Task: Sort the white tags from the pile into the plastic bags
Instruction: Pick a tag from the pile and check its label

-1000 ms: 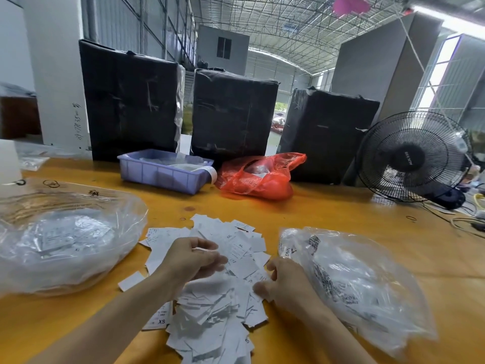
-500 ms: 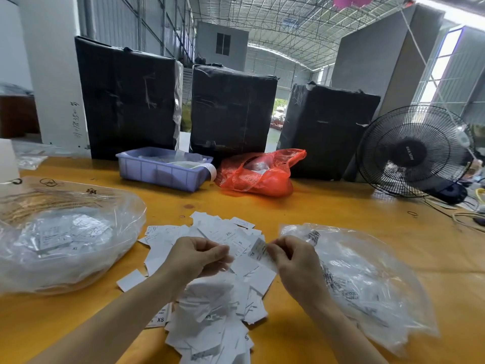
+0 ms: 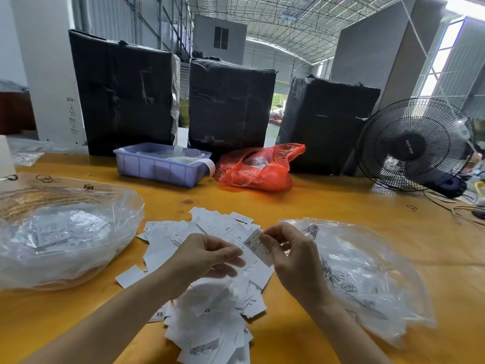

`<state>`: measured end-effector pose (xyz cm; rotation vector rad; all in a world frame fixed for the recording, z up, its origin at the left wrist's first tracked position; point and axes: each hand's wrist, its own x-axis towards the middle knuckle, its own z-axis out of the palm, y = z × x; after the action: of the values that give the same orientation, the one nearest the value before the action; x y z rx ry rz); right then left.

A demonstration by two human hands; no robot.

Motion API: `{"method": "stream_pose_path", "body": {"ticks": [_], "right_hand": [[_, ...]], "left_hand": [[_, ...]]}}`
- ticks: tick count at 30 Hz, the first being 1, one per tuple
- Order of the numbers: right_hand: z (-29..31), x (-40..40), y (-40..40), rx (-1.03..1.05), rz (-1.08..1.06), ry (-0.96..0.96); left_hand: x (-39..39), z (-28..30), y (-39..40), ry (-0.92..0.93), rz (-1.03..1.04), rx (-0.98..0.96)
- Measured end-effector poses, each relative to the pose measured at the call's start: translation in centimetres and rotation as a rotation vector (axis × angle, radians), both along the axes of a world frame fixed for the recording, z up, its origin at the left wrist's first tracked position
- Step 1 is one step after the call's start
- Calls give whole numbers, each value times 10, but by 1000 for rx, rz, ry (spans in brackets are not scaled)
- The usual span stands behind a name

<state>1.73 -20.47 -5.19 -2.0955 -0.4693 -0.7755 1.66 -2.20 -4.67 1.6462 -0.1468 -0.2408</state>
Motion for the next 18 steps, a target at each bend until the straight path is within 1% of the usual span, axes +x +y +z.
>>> {"method": "stream_pose_path", "body": {"ticks": [8,14,18], "right_hand": [[0,-2,0,-71,47,-6],[2,-2,0,-38,33,-31],[2,-4,0,-158,32,-75]], "left_hand": [[-2,2,-1,-8,-19,21],[-3,2,-1,-4,-24,23],[-3,2,-2,-5,-39,36]]}}
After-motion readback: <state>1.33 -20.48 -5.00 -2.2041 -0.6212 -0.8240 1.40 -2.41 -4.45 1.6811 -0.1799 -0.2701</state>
